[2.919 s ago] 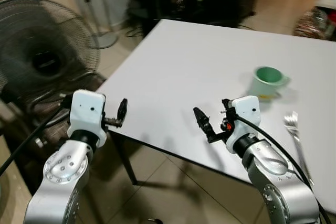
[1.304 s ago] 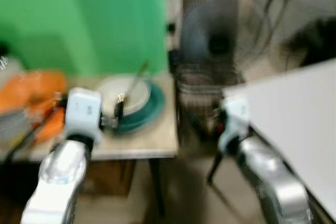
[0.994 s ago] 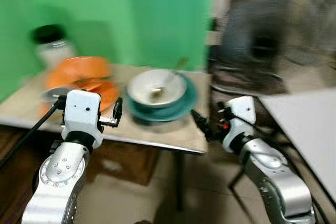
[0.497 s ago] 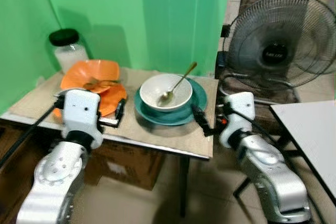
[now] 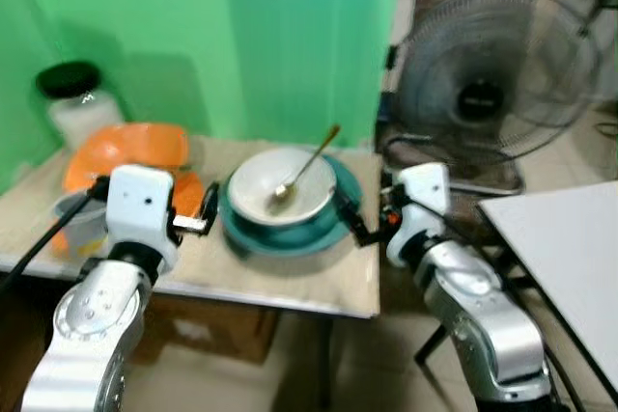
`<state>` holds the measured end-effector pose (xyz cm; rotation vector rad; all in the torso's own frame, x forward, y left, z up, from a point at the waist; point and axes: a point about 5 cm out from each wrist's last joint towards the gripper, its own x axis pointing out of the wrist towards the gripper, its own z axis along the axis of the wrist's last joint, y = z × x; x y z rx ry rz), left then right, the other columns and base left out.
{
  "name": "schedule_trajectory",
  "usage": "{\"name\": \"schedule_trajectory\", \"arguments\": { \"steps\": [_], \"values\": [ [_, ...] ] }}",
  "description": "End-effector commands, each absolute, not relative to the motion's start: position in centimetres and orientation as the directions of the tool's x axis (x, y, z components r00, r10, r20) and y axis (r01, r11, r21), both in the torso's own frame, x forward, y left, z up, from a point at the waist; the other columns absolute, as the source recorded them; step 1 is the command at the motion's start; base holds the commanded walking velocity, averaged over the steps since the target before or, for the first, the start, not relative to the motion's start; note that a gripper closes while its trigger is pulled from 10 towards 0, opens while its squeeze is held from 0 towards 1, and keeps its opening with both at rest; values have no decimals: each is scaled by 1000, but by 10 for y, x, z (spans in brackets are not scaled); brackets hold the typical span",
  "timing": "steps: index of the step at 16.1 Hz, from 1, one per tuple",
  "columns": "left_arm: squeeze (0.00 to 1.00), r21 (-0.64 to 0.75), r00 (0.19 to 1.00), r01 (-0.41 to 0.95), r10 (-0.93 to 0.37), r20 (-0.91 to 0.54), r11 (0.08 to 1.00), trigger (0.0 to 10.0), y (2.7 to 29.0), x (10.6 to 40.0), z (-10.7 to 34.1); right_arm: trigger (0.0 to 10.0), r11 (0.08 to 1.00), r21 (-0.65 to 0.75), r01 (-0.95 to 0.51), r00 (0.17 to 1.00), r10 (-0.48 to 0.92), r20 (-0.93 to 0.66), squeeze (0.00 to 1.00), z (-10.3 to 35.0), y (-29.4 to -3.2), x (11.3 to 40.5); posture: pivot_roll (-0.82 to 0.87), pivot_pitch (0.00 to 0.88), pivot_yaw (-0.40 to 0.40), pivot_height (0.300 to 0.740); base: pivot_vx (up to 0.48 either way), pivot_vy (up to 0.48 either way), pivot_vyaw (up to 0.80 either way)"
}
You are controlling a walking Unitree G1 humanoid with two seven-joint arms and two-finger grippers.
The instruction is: Setting the table
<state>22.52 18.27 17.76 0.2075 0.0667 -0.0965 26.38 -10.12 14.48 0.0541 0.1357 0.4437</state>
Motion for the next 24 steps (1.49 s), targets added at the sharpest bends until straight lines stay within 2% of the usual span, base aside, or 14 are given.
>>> {"name": "schedule_trajectory", "arguments": {
  "steps": [1,8,12,14,17,18,19,21,23,24],
  "values": [
    [0,200,991,128,-118,-64,971,10000,176,226,180,10000,918,64,-391,911,396,-116,1000,146,-111,265,-36,0,39,740,364,0,0],
    [0,221,986,161,-147,-79,962,10000,174,224,178,10000,907,35,-420,900,421,-111,1000,147,-110,270,-35,0,33,740,337,0,0],
    [0,239,967,255,-240,-89,937,10000,175,221,181,10000,827,-81,-556,830,547,-112,1000,161,-108,289,-41,0,39,740,0,0,0],
    [0,257,933,359,-340,-116,897,10000,177,218,183,10000,721,-199,-664,747,629,-215,1000,169,-101,313,-45,0,39,740,0,0,0],
    [0,270,913,408,-382,-145,872,10000,180,217,182,10000,630,-275,-727,687,681,-254,1000,177,-93,336,-51,0,37,740,0,0,0],
    [0,281,889,457,-422,-178,844,10000,182,214,180,10000,532,-352,-770,631,713,-304,1000,177,-91,344,-58,0,39,740,0,0,0],
    [0,282,881,471,-434,-187,836,10000,182,213,180,10000,502,-372,-781,616,718,-325,1000,176,-90,347,-62,0,38,740,0,0,0],
    [0,277,831,553,-499,-245,786,10000,185,206,177,10000,278,-480,-832,522,687,-505,1000,170,-91,360,-61,0,33,740,0,0,0],
    [0,269,805,590,-529,-270,761,10000,186,202,177,10000,131,-530,-838,481,638,-602,1000,175,-94,368,-60,0,26,740,0,0,0],
    [0,266,797,600,-537,-275,755,10000,186,200,176,10000,85,-528,-845,454,635,-625,780,178,-93,370,-60,0,23,740,0,0,0]
  ]
}}
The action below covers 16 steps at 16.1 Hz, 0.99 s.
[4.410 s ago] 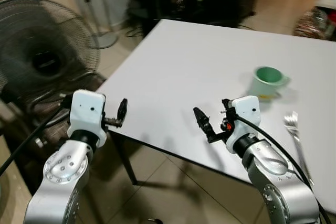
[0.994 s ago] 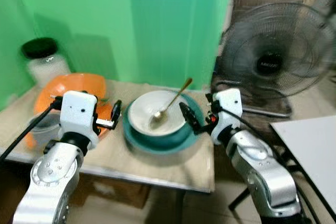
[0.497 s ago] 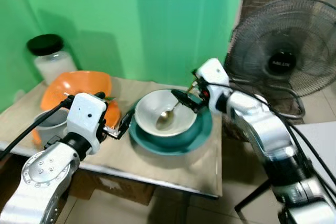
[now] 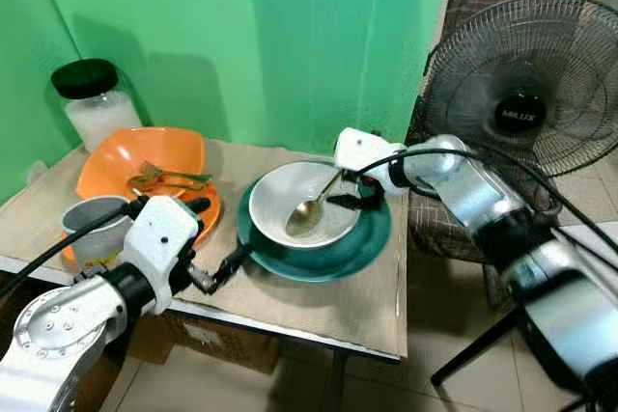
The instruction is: Setting the table
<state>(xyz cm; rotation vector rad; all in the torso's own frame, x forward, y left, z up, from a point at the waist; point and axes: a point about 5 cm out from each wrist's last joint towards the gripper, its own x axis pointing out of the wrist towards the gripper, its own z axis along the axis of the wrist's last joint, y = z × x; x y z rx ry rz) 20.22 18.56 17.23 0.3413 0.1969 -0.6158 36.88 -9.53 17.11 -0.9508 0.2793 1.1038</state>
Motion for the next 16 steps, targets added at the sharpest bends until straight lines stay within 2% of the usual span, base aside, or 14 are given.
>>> {"name": "schedule_trajectory", "arguments": {
  "steps": [1,2,3,5,6,7,8,16],
  "values": [
    [0,265,793,605,-541,-279,751,10000,186,200,176,10000,56,-529,-847,441,630,-639,184,180,-93,371,-60,0,23,740,0,0,0],
    [0,264,786,614,-548,-287,744,10000,186,198,175,10000,0,-543,-840,430,610,-666,0,182,-92,373,-62,0,19,740,0,0,0],
    [0,257,777,626,-558,-293,737,10000,185,196,174,10000,-63,-555,-829,419,586,-693,0,184,-87,377,-59,0,14,740,0,0,0],
    [0,251,768,635,-565,-301,730,10000,185,194,173,10000,-95,-555,-826,408,579,-706,0,184,-81,378,-58,0,11,740,0,0,0],
    [0,250,763,642,-568,-311,725,10000,184,192,172,7608,-148,-555,-818,393,561,-729,0,183,-76,378,-54,0,7,740,0,0,0],
    [0,249,761,643,-569,-313,724,10000,184,192,171,2510,-177,-552,-815,383,550,-742,0,183,-74,378,-53,0,5,740,0,0,0],
    [0,248,759,645,-570,-313,723,10000,184,191,172,0,-203,-554,-807,381,538,-752,0,183,-72,379,-52,0,4,740,0,0,0],
    [0,239,747,659,-581,-325,714,10000,183,188,169,0,-368,-546,-753,374,444,-814,0,177,-60,379,-45,0,-8,740,0,0,0]
  ]
}}
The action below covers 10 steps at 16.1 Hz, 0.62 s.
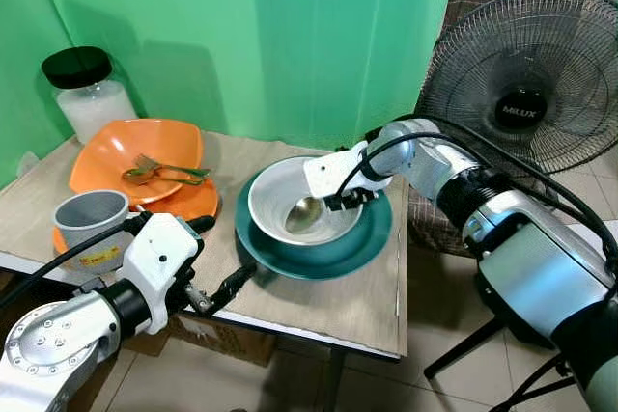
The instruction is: Setting the table
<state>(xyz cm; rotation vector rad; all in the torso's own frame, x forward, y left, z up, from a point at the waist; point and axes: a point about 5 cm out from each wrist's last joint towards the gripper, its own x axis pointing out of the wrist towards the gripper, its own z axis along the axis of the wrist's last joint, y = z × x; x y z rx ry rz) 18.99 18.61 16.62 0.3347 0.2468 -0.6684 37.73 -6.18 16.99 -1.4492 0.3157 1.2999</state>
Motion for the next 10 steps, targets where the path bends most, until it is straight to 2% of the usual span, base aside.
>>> {"name": "schedule_trajectory", "arguments": {
  "steps": [1,7,10],
  "values": [
    [0,237,746,659,-581,-326,714,10000,183,188,169,0,-383,-546,-745,381,428,-820,0,176,-60,380,-45,0,-11,740,0,0,0],
    [0,225,734,672,-592,-334,706,10000,180,186,165,0,-428,-537,-727,391,385,-836,0,178,-57,381,-46,0,-15,740,0,0,0],
    [0,222,723,684,-603,-337,695,10000,179,185,165,0,-483,-509,-712,363,366,-857,0,180,-54,379,-45,0,-15,740,0,0,0]
  ]
}}
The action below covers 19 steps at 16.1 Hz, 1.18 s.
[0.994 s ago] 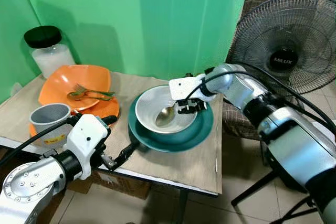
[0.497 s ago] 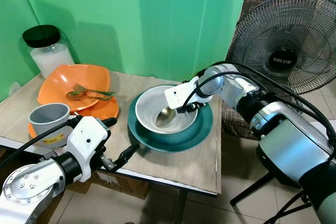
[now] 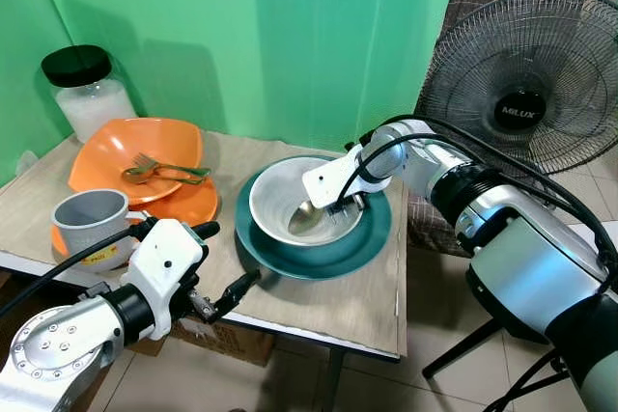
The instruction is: Setting the table
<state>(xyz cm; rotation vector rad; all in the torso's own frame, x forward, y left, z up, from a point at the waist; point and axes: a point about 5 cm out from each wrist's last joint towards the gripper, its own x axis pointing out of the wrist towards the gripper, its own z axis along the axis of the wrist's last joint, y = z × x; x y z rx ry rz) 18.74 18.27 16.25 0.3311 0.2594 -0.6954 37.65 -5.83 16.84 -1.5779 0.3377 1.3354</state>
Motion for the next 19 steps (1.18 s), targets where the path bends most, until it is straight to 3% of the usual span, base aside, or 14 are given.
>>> {"name": "schedule_trajectory", "arguments": {
  "steps": [1,5,14,17,19],
  "values": [
    [0,215,714,693,-613,-339,688,10000,178,184,165,0,-499,-501,-708,354,363,-862,0,181,-53,378,-45,0,-15,740,0,0,0],
    [0,180,667,735,-648,-368,654,10000,176,180,163,0,-535,-479,-696,336,346,-876,0,180,-52,376,-46,0,-12,740,0,0,0],
    [0,176,644,754,-660,-386,633,10000,175,178,162,0,-577,-415,-704,290,299,-909,0,178,-57,374,-47,0,-13,740,0,0,0],
    [0,192,654,747,-654,-381,636,10000,175,180,163,0,-542,-437,-718,282,348,-894,0,185,-57,375,-42,0,-14,740,0,0,0],
    [0,194,668,736,-649,-363,649,10000,175,180,165,0,-470,-467,-749,259,442,-859,0,198,-55,376,-35,0,-17,740,0,0,0]
  ]
}}
